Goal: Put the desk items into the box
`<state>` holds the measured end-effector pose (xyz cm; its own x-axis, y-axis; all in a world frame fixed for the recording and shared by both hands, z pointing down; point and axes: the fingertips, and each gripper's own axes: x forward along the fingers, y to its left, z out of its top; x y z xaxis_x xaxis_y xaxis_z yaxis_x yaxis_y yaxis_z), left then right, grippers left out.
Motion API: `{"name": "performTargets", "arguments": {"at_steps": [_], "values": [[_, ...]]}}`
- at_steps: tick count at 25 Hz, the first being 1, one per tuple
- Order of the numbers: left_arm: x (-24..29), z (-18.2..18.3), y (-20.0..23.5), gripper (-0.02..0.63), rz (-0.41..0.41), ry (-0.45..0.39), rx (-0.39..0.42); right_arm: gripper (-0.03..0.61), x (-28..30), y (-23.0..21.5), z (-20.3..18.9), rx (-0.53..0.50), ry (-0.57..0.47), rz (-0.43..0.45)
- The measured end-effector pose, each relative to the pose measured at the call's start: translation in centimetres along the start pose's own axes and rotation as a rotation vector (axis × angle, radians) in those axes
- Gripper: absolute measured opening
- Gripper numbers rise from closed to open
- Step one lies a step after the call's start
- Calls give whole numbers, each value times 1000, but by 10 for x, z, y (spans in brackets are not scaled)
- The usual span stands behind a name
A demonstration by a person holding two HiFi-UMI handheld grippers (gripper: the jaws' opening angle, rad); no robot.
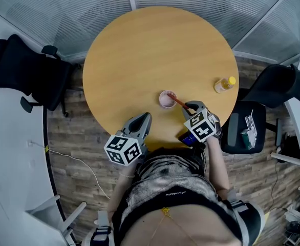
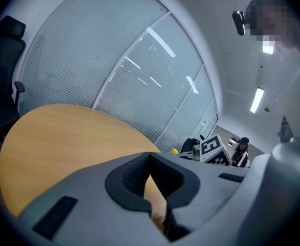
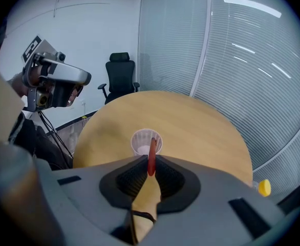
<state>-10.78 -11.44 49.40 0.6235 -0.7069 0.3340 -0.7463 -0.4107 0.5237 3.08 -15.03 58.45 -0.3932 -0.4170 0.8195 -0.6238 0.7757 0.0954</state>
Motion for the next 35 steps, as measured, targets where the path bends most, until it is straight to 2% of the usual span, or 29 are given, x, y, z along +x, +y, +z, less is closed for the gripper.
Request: {"name": "performTargets", "arguments": {"at_steps": [18, 35], "values": [[6, 0, 8, 18, -5, 12, -19, 60, 36, 11, -3, -94, 106, 32], [15, -2, 10, 18, -6, 30, -26, 60, 66, 12, 1, -135, 142, 41]]}}
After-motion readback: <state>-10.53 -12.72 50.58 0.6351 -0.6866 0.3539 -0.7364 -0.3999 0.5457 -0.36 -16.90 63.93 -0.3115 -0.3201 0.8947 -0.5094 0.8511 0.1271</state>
